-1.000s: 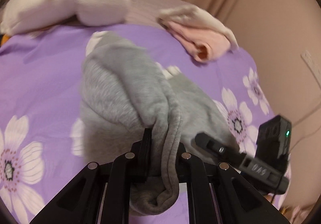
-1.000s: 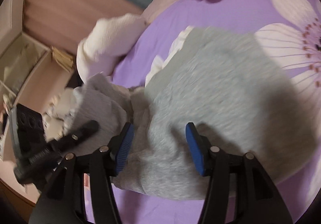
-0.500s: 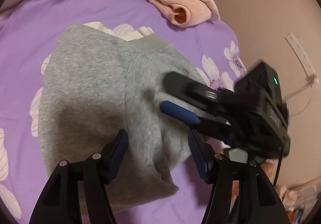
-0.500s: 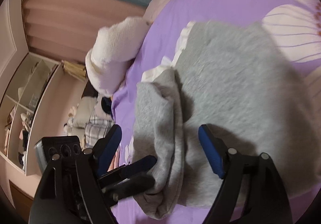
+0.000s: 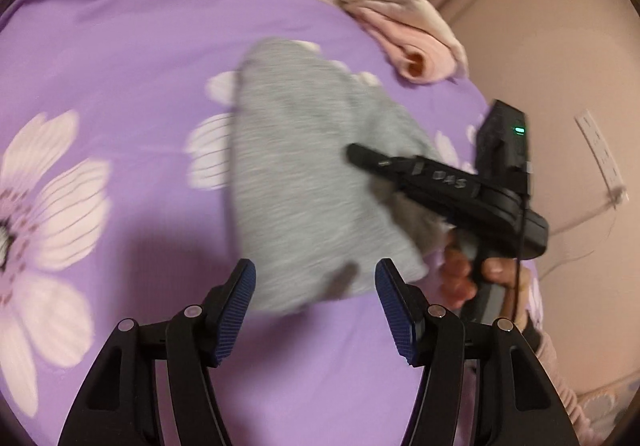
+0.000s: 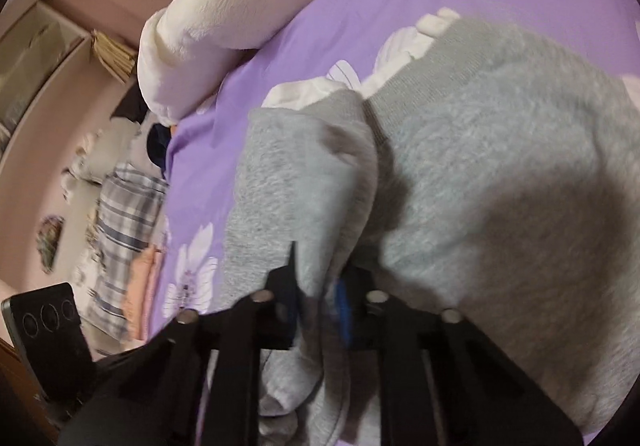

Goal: Fold small clothes

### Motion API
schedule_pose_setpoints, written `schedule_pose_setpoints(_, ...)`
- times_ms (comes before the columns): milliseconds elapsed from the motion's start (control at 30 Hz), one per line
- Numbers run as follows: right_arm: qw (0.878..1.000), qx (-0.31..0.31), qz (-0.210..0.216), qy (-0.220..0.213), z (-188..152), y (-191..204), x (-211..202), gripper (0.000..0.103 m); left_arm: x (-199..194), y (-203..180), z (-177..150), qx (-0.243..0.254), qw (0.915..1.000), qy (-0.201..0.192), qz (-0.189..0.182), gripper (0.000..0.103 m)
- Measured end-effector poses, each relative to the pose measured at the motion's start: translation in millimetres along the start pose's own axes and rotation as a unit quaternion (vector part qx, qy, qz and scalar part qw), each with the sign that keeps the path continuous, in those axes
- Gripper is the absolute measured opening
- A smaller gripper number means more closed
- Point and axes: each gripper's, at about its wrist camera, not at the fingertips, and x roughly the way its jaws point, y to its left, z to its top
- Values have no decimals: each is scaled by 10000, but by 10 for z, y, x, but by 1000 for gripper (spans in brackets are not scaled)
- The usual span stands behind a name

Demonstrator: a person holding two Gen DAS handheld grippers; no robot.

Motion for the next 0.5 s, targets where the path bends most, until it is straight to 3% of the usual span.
schedule_pose_setpoints(267,9893,-884,-775,-866,492,295,-565,10,-100,220,-48,-280,9996,-24,45,60)
schedule_pose_setpoints(400,9810,-956,-1179,-1205,674,101,-917,10,-68,154,2,-203,9998,-53,-6,60)
schedule_pose_setpoints(500,9784,-789,-1539,-1136,688,-204,-936,10,-14,35,97,-120,9999,-73,-38,60)
